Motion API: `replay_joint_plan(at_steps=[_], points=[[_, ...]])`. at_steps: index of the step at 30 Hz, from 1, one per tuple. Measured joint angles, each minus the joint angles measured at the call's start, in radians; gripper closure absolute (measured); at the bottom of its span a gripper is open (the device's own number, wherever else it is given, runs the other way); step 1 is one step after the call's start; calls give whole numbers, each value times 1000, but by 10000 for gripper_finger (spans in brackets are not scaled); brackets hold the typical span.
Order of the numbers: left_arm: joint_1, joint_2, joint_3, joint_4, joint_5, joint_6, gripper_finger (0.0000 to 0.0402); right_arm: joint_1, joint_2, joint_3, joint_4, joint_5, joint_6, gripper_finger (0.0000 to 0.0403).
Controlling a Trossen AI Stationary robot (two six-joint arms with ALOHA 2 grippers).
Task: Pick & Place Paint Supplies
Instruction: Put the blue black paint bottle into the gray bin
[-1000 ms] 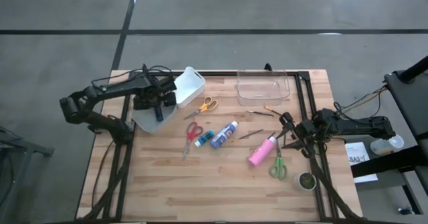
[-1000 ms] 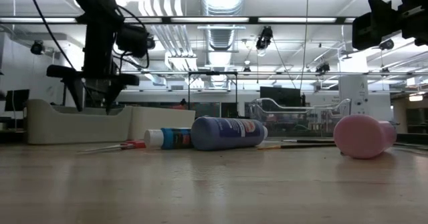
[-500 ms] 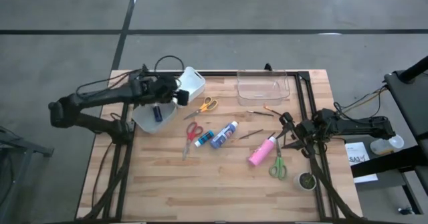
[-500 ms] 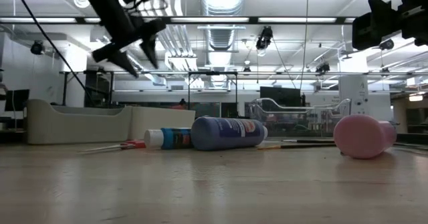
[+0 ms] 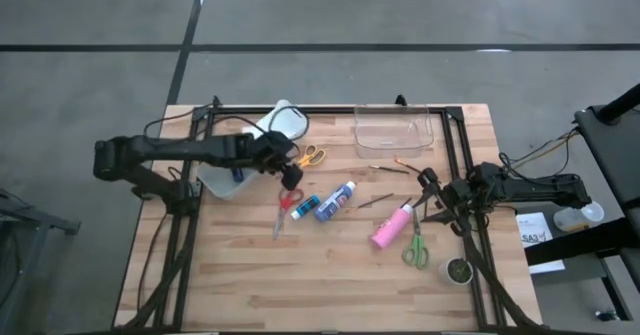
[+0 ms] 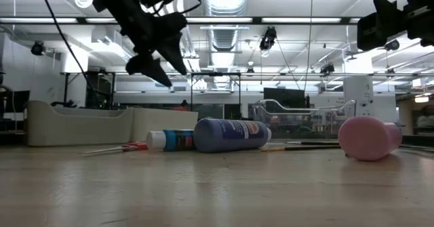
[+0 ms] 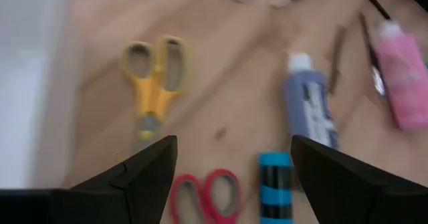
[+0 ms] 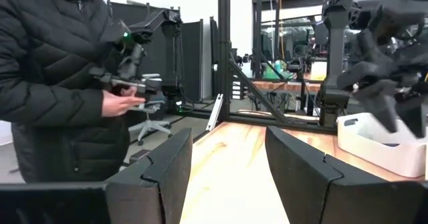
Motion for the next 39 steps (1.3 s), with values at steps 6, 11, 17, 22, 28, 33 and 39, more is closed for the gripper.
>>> replay_joint_plan(at_steps=[6, 11, 17, 22, 28, 33, 39], points=[[-73, 68, 0, 80, 42, 45, 97, 0, 0, 0, 0, 0, 0, 215], [-126, 123, 0, 91, 21, -18, 97, 0, 0, 0, 0, 0, 0, 215], [-163, 198, 0, 88, 72, -28, 105, 0, -1, 0, 0, 0, 0, 215], [-191, 244, 0, 95, 81, -29, 108, 0, -1, 0, 0, 0, 0, 215], [-195, 281, 0, 110, 79, -30, 108, 0, 0, 0, 0, 0, 0, 215], [-196, 319, 0, 134, 78, -27, 108, 0, 0, 0, 0, 0, 0, 215], [-198, 368, 0, 147, 78, -27, 108, 0, 0, 0, 0, 0, 0, 215]])
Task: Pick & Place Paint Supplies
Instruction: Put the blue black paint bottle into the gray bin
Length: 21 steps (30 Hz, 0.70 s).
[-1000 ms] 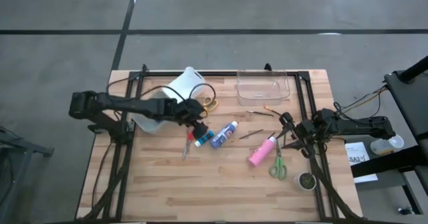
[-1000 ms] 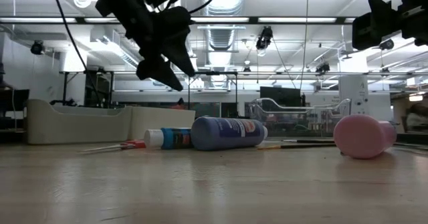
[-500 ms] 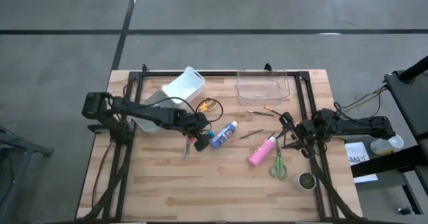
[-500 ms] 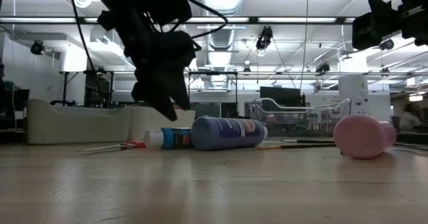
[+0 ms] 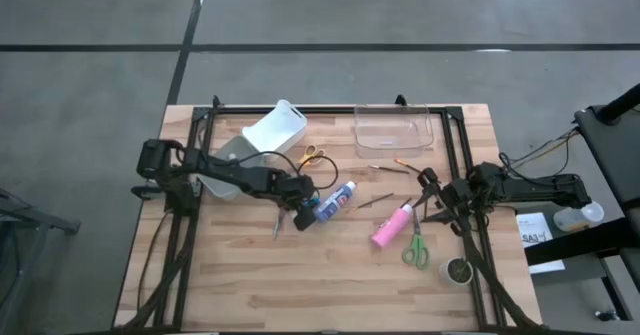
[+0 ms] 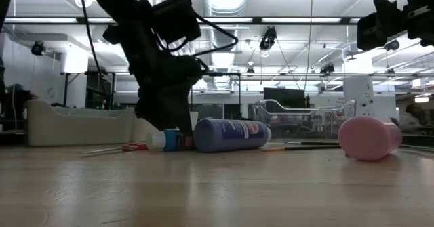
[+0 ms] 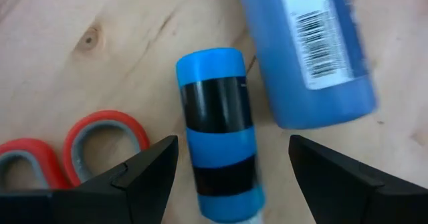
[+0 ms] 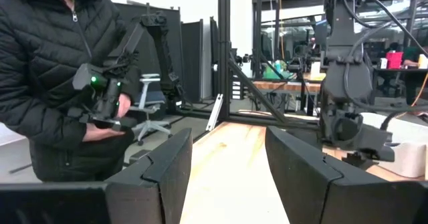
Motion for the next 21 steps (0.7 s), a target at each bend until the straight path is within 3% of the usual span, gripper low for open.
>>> replay_joint_plan(at_steps=[12, 21], points=[[0, 30, 0, 15, -10, 4, 116, 0, 1, 0, 0, 0, 0, 215], [0, 32, 0, 11, -19, 7, 191, 0, 1, 0, 0, 0, 0, 215]])
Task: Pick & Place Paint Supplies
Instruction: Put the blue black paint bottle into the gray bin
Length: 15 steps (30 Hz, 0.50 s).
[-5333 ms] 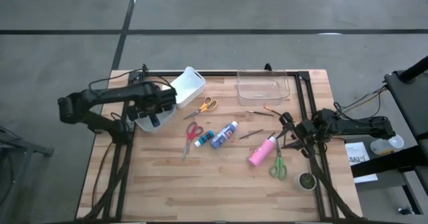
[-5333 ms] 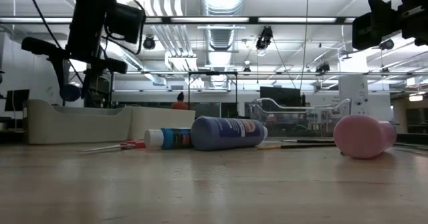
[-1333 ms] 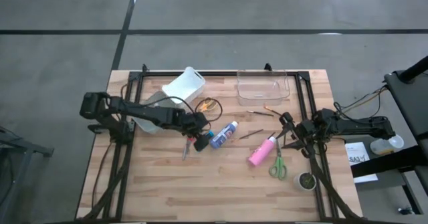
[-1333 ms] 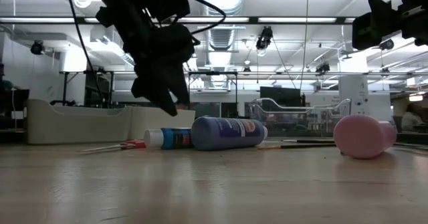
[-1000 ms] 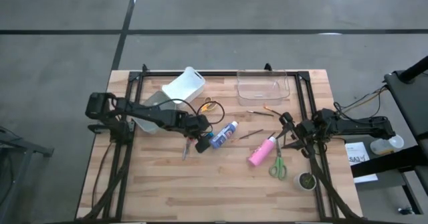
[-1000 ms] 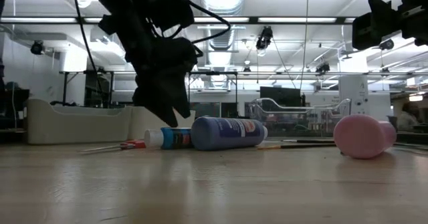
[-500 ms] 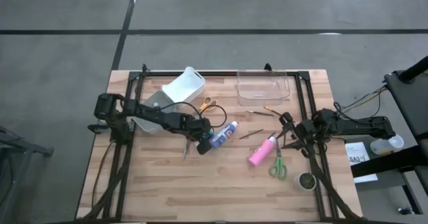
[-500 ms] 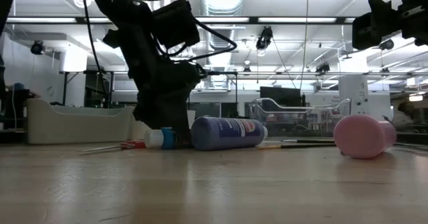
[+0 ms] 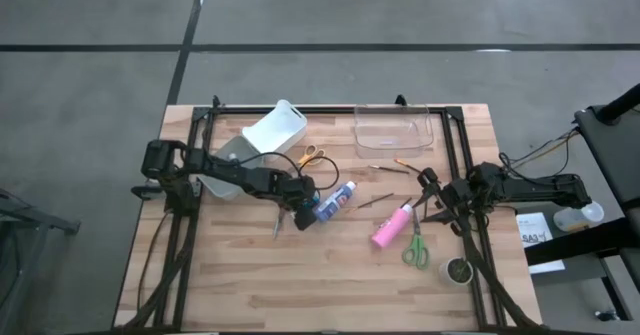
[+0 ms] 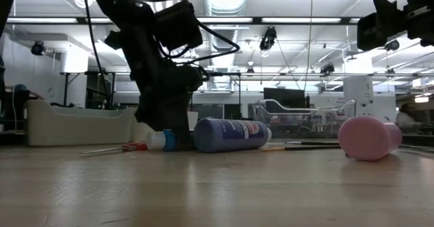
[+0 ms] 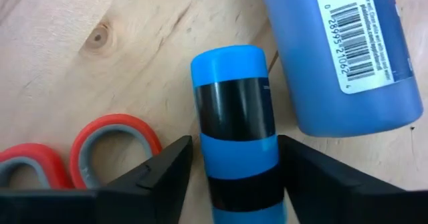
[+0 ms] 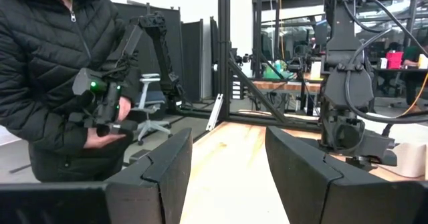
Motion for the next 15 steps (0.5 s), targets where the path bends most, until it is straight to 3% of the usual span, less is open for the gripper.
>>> replay_joint_plan(at_steps=[8, 15], points=[[-1, 0, 0, 7, 5, 0, 265, 0, 0, 0, 0, 0, 0, 215], [-1, 0, 0, 6, 7, 0, 274, 0, 0, 0, 0, 0, 0, 215]])
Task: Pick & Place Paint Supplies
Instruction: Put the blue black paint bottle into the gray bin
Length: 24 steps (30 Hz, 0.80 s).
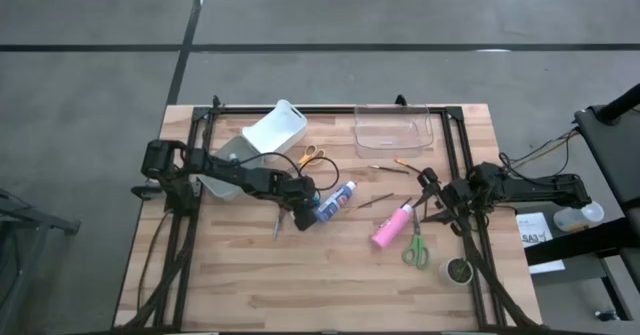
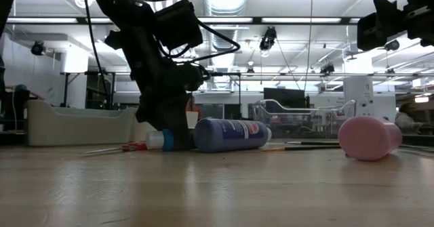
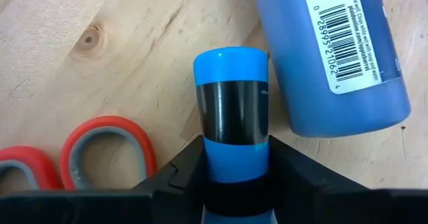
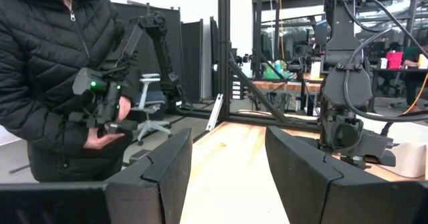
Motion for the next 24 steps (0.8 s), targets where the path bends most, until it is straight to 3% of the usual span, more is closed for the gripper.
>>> replay_joint_plan(at_steps=[13, 24], points=[[1, -80, 0, -43, 2, -4, 277, 0, -1, 0, 0, 0, 0, 215], [29, -313, 0, -221, -196, -92, 277, 0, 0, 0, 0, 0, 0, 215]])
